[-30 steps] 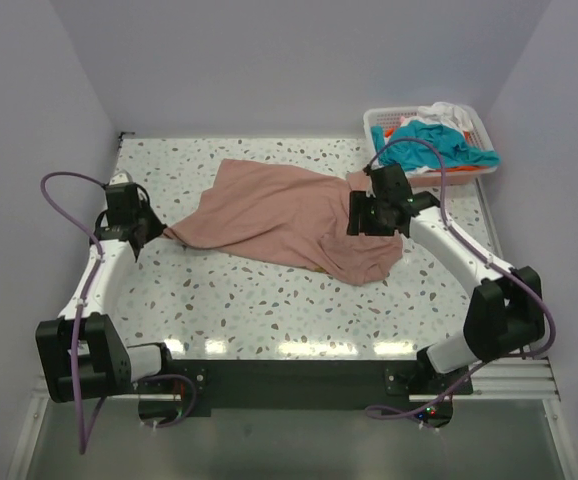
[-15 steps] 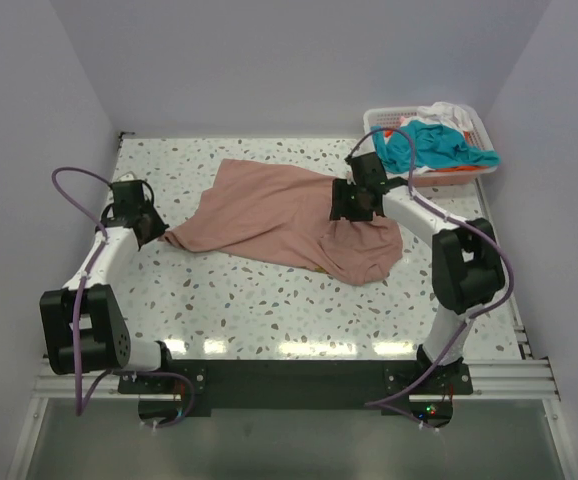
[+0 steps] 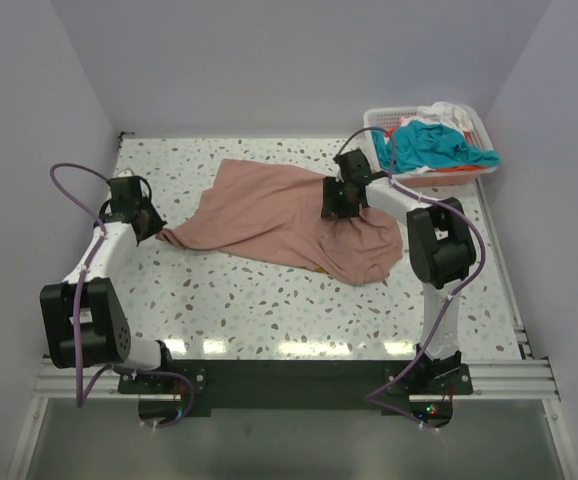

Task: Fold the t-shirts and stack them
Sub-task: Flatten the tshirt out

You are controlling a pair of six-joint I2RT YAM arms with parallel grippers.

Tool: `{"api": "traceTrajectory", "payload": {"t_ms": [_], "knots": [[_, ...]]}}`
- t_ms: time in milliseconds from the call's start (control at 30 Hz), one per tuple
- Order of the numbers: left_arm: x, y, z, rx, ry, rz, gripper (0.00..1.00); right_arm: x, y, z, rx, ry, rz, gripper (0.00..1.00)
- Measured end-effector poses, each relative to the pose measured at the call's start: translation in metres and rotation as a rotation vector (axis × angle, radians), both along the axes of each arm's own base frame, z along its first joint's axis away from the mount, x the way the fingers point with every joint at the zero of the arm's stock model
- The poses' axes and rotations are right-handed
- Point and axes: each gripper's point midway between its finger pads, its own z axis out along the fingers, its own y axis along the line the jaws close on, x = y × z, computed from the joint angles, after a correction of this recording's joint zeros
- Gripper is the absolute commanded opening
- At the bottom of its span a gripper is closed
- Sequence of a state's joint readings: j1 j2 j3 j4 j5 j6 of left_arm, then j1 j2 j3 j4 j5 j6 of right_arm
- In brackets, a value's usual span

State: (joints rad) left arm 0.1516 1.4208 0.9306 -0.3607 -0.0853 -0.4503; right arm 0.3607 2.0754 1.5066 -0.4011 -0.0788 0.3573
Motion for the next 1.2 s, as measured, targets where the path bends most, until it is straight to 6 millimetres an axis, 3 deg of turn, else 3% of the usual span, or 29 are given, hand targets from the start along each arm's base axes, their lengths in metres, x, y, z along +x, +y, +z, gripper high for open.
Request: {"api": "traceTrajectory", "payload": {"t_ms": [267,433,600,800,900,1000,1033,1100,1200], "knots": [[0.001,0.003,-0.002,-0.003,0.006,0.007,0.0,-0.003,0.006,0.0,0.027,0.009,0.043,0.09],[0.002,0.003,-0.002,-0.006,0.007,0.006,0.0,-0.009,0.015,0.0,0.066,0.02,0.098,0.0],[0.002,0.003,-0.003,-0.011,0.007,0.003,0.0,-0.024,0.037,0.004,0.104,0.03,0.228,0.0],[0.002,0.002,-0.002,-0.016,0.006,0.0,0.0,-0.081,0.114,0.026,0.191,0.075,0.53,0.02],[0.002,0.002,-0.002,-0.017,0.004,0.0,0.0,-0.118,0.142,0.031,0.199,0.111,0.668,0.15],[0.002,0.002,-0.002,-0.018,0.004,0.0,0.0,-0.149,0.157,0.033,0.21,0.158,0.749,0.36],[0.001,0.002,-0.002,-0.018,0.004,0.001,0.0,-0.153,0.158,0.035,0.209,0.164,0.759,0.44],[0.001,0.002,-0.002,-0.018,0.005,0.001,0.0,-0.153,0.156,0.042,0.21,0.155,0.752,0.49],[0.0,0.002,-0.003,-0.02,0.006,-0.001,0.0,-0.135,0.149,0.064,0.219,0.087,0.695,0.53]]}}
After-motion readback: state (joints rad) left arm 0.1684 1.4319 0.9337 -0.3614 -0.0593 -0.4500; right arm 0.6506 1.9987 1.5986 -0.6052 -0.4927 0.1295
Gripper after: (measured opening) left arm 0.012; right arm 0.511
